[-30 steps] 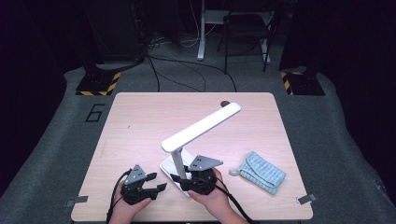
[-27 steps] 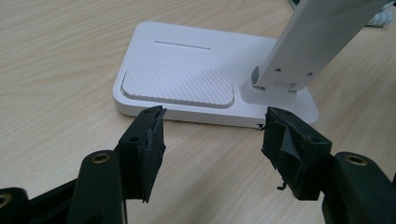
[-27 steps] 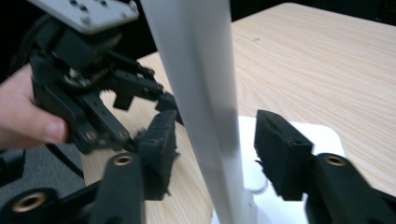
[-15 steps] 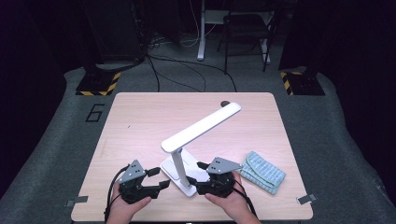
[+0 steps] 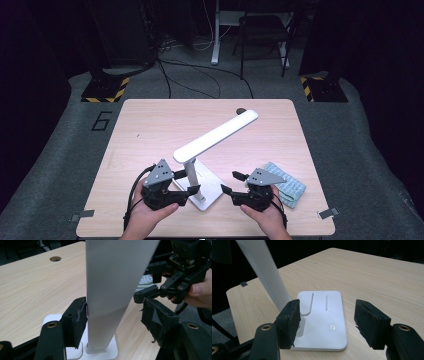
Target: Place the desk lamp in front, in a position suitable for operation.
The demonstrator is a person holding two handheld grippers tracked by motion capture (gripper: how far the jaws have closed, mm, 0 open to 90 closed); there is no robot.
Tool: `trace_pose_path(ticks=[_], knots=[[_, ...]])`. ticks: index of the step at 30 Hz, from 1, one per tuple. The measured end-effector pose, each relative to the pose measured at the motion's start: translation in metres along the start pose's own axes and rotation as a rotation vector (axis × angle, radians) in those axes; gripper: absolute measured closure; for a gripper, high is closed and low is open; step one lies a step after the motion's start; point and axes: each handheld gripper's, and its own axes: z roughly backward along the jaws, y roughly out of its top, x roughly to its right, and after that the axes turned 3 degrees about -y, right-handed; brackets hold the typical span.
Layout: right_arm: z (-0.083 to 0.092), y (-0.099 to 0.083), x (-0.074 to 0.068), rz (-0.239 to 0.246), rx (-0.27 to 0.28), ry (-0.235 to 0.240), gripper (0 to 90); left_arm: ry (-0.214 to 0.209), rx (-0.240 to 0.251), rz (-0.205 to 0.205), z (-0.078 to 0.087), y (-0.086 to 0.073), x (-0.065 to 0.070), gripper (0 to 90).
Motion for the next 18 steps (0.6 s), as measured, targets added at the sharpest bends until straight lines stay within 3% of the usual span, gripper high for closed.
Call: trace_pose_path(ticks=[5, 8, 14, 18], knots=[[0.001, -0.006, 0.009, -0.034, -0.002, -0.005, 37.4, 0.032, -0.023, -0.036, -0.008, 0.001, -0.002, 45.2], [0.0, -0.013, 0.012, -0.032, -0.012, -0.015, 37.4, 0.002, -0.017, -0.024, -0.007, 0.0, -0.006, 50.3], [-0.001, -0.025, 0.018, -0.011, -0.045, -0.052, 37.4, -0.033, -0.022, -0.054, 0.007, -0.005, -0.016, 50.6], [0.0, -0.027, 0.024, -0.027, -0.051, -0.023, 42.5, -0.041, -0.029, -0.063, 0.017, -0.008, -0.021, 51.0]])
